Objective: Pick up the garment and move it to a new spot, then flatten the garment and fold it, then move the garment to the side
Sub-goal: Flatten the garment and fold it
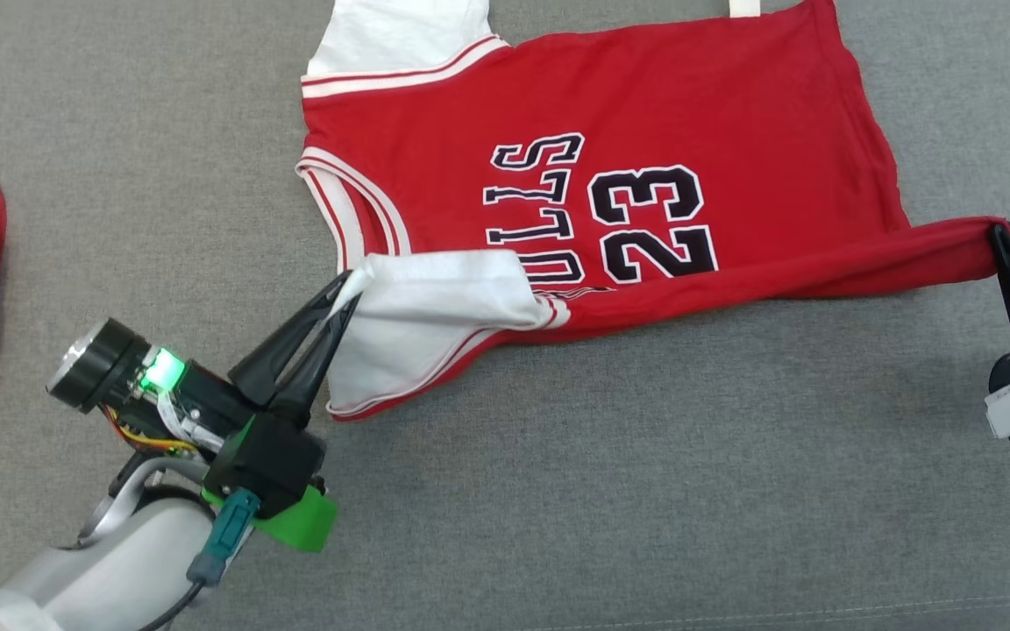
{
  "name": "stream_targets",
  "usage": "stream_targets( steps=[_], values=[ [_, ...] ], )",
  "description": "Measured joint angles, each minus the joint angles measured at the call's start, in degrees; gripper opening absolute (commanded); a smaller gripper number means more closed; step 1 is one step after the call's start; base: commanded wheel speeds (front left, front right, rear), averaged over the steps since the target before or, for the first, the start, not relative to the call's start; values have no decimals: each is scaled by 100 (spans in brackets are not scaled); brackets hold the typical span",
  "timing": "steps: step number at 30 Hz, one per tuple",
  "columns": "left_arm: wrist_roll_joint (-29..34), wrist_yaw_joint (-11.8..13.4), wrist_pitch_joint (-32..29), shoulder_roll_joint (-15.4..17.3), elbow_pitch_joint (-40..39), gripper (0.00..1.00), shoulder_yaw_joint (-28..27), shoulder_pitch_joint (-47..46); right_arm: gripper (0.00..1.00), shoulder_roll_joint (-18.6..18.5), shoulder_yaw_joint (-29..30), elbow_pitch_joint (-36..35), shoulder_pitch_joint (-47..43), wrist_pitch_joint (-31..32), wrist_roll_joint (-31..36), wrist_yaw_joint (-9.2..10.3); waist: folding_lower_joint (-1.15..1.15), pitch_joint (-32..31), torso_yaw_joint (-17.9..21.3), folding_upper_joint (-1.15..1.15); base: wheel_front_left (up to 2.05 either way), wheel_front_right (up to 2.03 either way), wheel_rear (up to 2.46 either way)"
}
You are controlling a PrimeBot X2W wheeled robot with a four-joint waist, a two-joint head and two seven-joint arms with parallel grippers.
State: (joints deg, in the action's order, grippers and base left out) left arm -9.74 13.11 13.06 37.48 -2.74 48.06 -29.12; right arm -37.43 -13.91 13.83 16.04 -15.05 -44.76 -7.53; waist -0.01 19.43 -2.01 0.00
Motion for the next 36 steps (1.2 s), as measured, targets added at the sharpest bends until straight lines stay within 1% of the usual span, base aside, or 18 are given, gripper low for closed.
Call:
stream_targets(
  steps=[7,10,15,16,17,18,19,20,21,23,26,29,30,34,36],
  values=[
    [232,-162,64,-92,657,0,-65,-726,0,26,-218,350,711,-1,82,0,0,429,-55,0,0,0,0],
    [237,-302,90,-172,914,0,-64,-966,0,9,-390,544,988,0,102,0,0,585,-72,0,0,0,0],
    [177,-604,97,-349,1447,0,-2,-1302,0,9,-758,887,1463,-1,100,0,0,820,-86,0,0,0,0],
    [160,-646,98,-407,1557,0,2,-1360,4,10,-847,972,1548,-1,87,0,0,866,-89,0,0,0,0],
    [133,-714,97,-445,1653,0,27,-1410,16,15,-918,1047,1634,0,82,0,0,906,-90,0,0,0,0],
    [101,-759,89,-477,1755,7,48,-1446,27,23,-980,1114,1721,0,74,0,0,940,-91,0,0,0,0],
    [79,-768,90,-499,1822,35,52,-1473,77,37,-1005,1159,1786,0,49,0,0,964,-91,0,0,0,0],
    [46,-771,91,-542,1884,65,36,-1501,100,73,-993,1199,1853,0,44,0,1,984,-91,0,0,0,0],
    [-7,-766,98,-609,1956,100,15,-1523,100,114,-957,1211,1900,0,42,0,1,988,-91,0,0,0,0],
    [-81,-675,115,-716,2014,100,-41,-1518,100,181,-861,1198,1928,0,48,0,1,959,-93,0,0,0,0],
    [-400,-493,144,-787,2017,100,-268,-1329,100,250,-664,1035,1872,-1,216,0,1,846,-88,0,0,0,0],
    [-984,-323,147,-895,1825,100,-543,-749,100,410,-357,848,1602,0,290,0,1,677,-59,0,0,0,0],
    [-1298,-278,135,-969,1705,100,-669,-466,100,488,-230,755,1463,-1,322,0,0,596,-46,0,0,0,0],
    [-2075,-64,34,-1185,1350,100,-912,408,100,655,67,526,962,0,422,0,0,335,-14,0,0,0,0],
    [-2407,-31,-23,-1308,1221,100,-968,795,100,724,126,446,728,0,466,0,0,208,-3,0,0,0,0]
  ],
)
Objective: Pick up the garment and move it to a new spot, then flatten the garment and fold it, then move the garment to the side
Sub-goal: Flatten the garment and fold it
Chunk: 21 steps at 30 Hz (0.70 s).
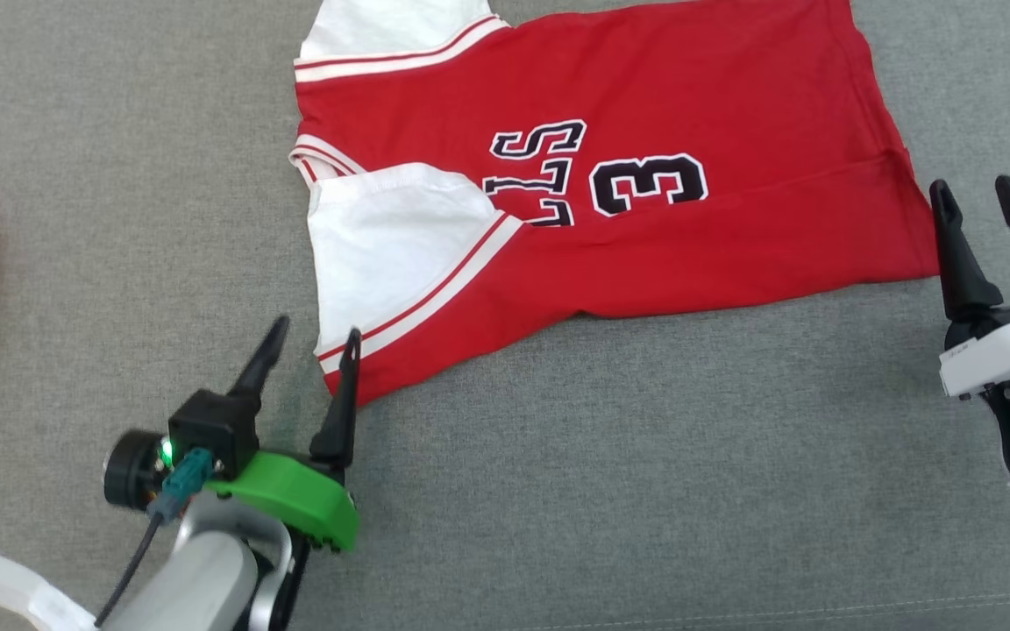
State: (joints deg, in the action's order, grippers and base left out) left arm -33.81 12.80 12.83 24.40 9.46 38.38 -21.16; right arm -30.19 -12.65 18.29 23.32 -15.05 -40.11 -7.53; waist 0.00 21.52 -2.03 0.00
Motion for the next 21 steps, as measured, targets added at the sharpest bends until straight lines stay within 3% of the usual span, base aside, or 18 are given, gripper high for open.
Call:
stream_targets(
  steps=[5,11,18,19,20,21],
  values=[
    [-598,32,-203,-223,-14,100,-8,688,100,115,88,-113,-330,0,45,0,0,-272,40,0,0,0,0],
    [-565,333,-268,-314,387,100,-47,712,100,166,82,-151,-443,-1,47,0,0,-350,120,0,0,0,0],
    [-597,182,-321,-512,723,100,65,483,100,123,62,-24,-452,-1,36,0,0,-273,144,0,0,0,0],
    [-590,174,-310,-532,773,59,77,439,100,116,62,31,-453,-1,11,0,0,-267,134,0,0,0,0],
    [-582,152,-304,-542,817,33,87,402,100,115,62,86,-453,0,-23,0,0,-264,124,0,0,0,0],
    [-580,131,-270,-563,872,0,97,370,100,116,57,158,-453,-1,-46,0,0,-261,107,0,0,0,0]
  ],
)
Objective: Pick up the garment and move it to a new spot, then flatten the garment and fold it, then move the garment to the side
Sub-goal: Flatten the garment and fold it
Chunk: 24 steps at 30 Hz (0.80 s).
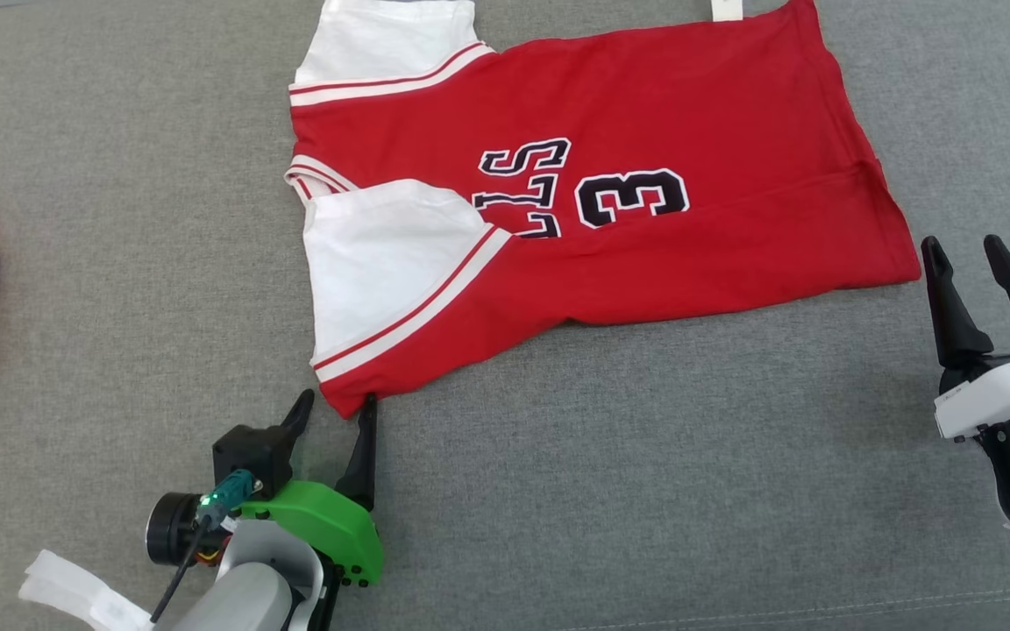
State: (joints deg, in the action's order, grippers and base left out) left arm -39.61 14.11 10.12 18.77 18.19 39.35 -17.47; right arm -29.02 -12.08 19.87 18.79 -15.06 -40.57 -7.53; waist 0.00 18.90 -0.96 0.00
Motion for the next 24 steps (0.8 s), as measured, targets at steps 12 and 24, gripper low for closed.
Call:
stream_targets(
  steps=[12,24],
  values=[
    [297,-167,163,149,169,0,163,-278,100,96,-578,1166,424,1,-641,1,0,137,-255,0,0,0,0],
    [387,-175,258,233,146,0,193,-359,0,-47,-1365,1488,848,-9,-1256,0,0,143,-280,0,0,0,0]
  ],
)
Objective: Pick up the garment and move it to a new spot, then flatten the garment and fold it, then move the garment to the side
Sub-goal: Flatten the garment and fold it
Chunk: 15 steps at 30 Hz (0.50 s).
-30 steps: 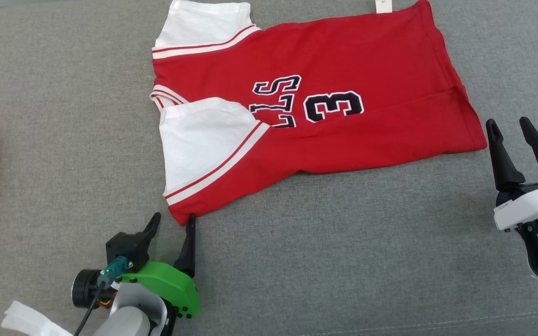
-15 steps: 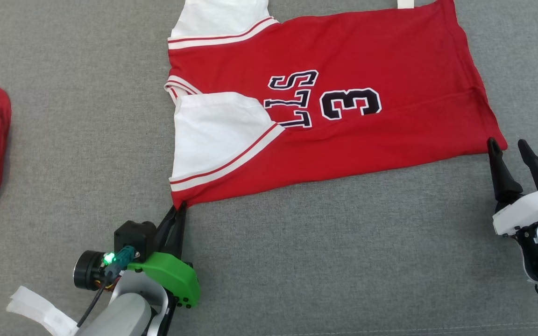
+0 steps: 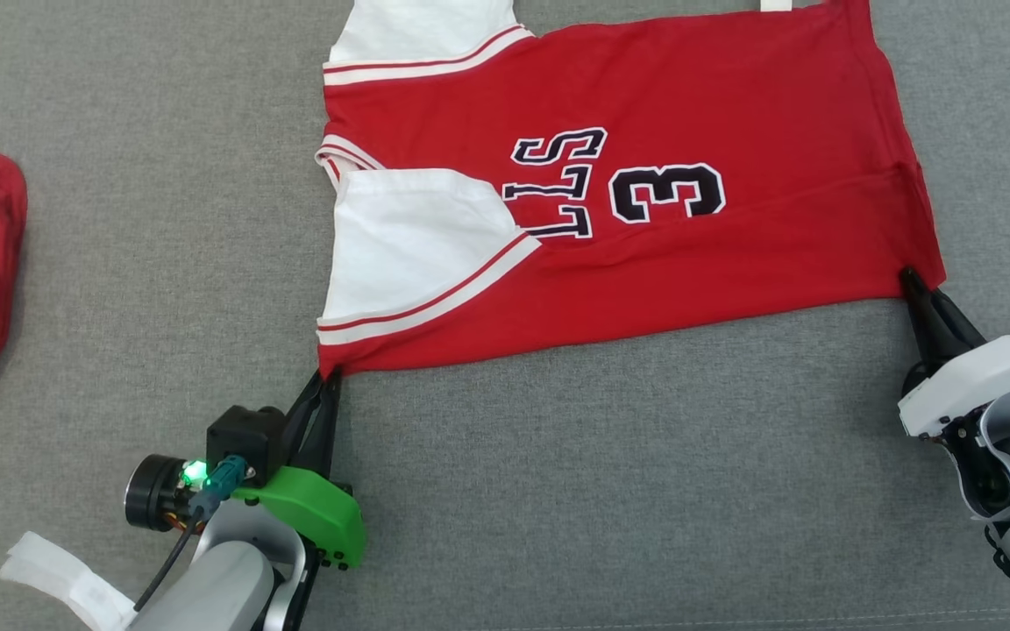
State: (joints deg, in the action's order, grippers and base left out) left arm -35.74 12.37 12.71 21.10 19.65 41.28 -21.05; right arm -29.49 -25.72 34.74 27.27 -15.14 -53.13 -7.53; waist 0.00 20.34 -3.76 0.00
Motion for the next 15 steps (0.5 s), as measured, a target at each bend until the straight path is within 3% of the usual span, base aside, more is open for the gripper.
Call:
stream_targets(
  steps=[10,15],
  values=[
    [-12,-8,-154,281,-433,0,112,358,0,-370,144,-492,-627,9,-120,-2,0,-359,116,0,0,0,0],
    [-19,174,-266,463,-927,0,193,767,0,-565,282,-827,-1195,9,-31,-3,0,-538,152,0,0,0,0]
  ],
)
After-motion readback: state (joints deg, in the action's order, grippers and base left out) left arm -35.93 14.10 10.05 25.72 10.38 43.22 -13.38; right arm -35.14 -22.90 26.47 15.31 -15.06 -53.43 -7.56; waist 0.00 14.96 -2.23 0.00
